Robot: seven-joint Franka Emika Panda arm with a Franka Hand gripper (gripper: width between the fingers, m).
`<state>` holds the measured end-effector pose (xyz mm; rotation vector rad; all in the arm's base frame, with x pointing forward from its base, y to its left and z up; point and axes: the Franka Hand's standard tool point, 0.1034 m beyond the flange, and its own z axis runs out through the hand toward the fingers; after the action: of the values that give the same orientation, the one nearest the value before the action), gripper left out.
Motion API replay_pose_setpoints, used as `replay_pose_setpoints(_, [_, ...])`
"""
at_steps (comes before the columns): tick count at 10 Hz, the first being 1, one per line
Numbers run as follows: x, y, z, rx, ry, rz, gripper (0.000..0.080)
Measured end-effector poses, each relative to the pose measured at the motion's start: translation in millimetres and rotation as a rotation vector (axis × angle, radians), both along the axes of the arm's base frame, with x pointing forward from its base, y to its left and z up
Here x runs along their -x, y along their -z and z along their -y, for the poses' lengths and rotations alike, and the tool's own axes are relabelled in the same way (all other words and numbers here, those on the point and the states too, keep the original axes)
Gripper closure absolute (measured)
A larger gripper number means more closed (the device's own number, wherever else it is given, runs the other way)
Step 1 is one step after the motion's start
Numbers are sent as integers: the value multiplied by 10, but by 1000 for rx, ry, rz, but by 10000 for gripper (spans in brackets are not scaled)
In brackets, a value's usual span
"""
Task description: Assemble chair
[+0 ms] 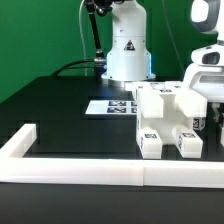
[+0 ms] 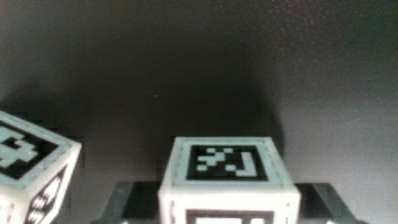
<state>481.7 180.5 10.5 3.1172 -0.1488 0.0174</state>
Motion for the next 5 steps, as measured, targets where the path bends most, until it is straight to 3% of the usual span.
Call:
replay_pose_setpoints(3, [-64,-146,-27,-13,3,19,514])
replay_pose_setpoints(5, [-154,-466,-26,-29,0,28,514])
